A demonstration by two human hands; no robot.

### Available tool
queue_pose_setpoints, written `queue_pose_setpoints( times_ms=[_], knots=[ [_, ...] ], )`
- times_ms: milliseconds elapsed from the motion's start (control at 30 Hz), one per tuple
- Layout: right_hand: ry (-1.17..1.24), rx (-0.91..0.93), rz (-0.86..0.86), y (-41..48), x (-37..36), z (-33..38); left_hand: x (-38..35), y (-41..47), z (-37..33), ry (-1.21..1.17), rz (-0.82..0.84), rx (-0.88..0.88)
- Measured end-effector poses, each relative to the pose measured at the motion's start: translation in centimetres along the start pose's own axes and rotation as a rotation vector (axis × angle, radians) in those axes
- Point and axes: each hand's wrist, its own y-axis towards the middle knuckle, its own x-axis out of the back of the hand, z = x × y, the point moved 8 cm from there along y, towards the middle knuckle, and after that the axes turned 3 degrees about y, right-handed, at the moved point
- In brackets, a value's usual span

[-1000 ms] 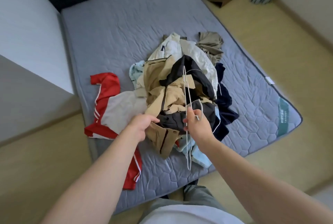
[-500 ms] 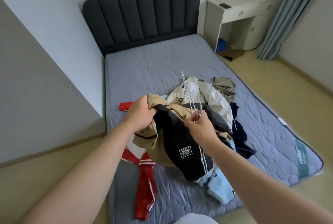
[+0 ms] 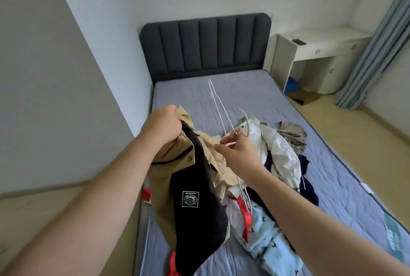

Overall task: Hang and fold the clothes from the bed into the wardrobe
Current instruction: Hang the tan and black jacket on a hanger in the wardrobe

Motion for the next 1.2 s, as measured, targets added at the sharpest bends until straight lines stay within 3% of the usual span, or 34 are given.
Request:
queue_pose_setpoints(
  times_ms=[100,167,200,300,367,600,667,733,867,933,1033,1133,1200],
  knots=[
    [-0.030,0.042,0.090,0.0,-1.8,1.3,-0.8,-0.8,2.9,0.262,0.125,0.170],
    [-0.041,0.056,0.178,-0.3,-3.1,1.8,-2.1,-0.8,3.9,0.249,0.192,0.171],
    [-0.042,0.058,0.225,-0.5,-3.9,1.9,-2.7,-0.7,4.1,0.121,0.204,0.180],
    [-0.069,0.082,0.316,-1.3,-5.8,2.4,-4.8,-1.5,4.3,-0.700,0.193,0.389],
    [-0.113,0.124,0.281,-1.2,-6.0,2.8,-6.3,-1.9,3.1,-1.092,0.232,0.488],
    [-0.164,0.200,0.021,2.2,-1.7,4.6,-7.1,-1.9,-0.6,-1.660,0.357,0.442],
    [-0.164,0.218,0.015,2.8,-0.8,6.0,-8.1,-2.4,-0.5,-1.463,0.396,0.287],
    [-0.161,0.218,0.063,3.4,-0.4,7.3,-9.0,-2.4,-0.2,-1.046,0.326,0.118],
    [0.033,0.020,0.145,4.2,0.2,7.9,-12.7,-1.8,0.3,-0.413,0.167,-0.088],
    [0.037,-0.014,0.154,4.4,0.8,8.1,-15.4,-1.8,1.3,-0.406,0.196,-0.063],
    [-0.079,0.020,0.137,5.0,2.5,8.4,-18.3,-2.0,2.0,-0.748,0.331,0.110],
    [-0.281,0.067,0.039,6.1,5.7,7.4,-16.8,-1.4,2.3,-0.746,0.287,0.115],
    [-0.402,0.093,-0.019,6.7,7.7,6.4,-14.6,-0.5,2.5,-0.554,0.303,0.005]
  ],
)
